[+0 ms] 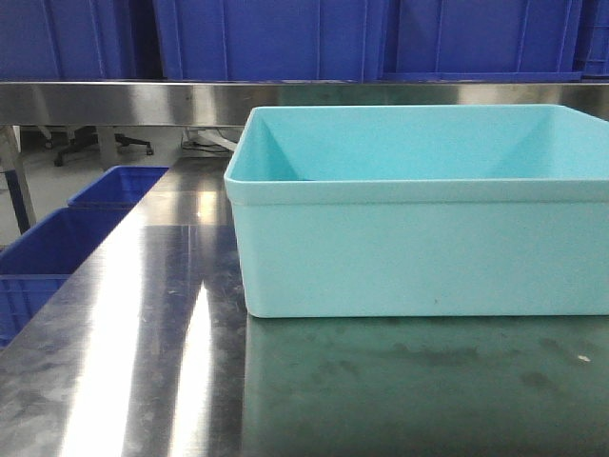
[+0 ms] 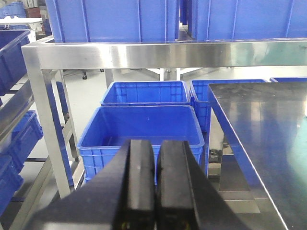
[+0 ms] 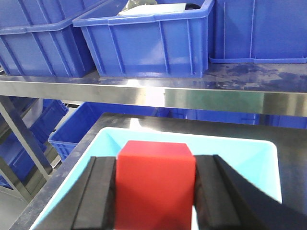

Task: Pick red cube and place on left shelf
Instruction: 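Hold the red cube raised in the right gripper, then drive the base back and turn away from the table, holding the cube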

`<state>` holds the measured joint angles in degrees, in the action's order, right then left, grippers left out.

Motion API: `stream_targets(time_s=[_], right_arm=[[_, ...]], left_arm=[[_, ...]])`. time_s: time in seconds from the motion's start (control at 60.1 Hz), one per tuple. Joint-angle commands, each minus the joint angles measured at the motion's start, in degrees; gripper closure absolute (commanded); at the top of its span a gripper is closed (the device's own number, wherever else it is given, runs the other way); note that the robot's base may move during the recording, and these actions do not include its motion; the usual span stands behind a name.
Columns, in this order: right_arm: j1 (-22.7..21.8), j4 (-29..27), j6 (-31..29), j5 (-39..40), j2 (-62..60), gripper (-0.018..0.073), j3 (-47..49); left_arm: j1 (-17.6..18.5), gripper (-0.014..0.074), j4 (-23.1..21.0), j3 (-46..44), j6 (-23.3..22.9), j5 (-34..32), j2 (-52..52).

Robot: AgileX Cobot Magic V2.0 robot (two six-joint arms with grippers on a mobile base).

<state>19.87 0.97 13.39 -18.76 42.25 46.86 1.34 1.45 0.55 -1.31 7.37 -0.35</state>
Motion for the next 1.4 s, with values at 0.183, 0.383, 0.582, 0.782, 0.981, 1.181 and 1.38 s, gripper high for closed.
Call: stream_targets(time_s=[0.183,0.383,0.582,0.782,0.981,1.181,1.38], right_arm=[[0.1,0.62,-0.23,5.25,-0.36,0.0504,1.72],[0.1,0.62,-0.23,5.25,-0.36,0.0504,1.72],[0.1,0.62,-0.23,5.25,-0.36,0.0504,1.72],[0.1,0.62,-0.23,5.25,-0.36,0.0504,1.72],[0.1,0.62,-0.23,5.25,-0.31,0.0504,1.72],[0.1,0.62,-0.23,5.25,-0.31,0.0504,1.72],[0.1,0.62,-0.23,5.25,-0.31,0.0504,1.72]], left_arm=[[0.04,0.0495,-0.07,1.32,-0.12,-5.11,-0.82],[0.04,0.0495,-0.07,1.32,-0.12,-5.11,-0.82],[0.04,0.0495,-0.07,1.32,-0.12,-5.11,-0.82],[0.04,0.0495,-0.07,1.32,-0.12,-5.11,-0.82],[0.04,0.0495,-0.07,1.32,-0.12,-5.11,-0.82],[0.04,0.0495,-0.07,1.32,-0.12,-5.11,-0.82],[0.04,0.0495,-0.07,1.32,-0.12,-5.11,-0.82]])
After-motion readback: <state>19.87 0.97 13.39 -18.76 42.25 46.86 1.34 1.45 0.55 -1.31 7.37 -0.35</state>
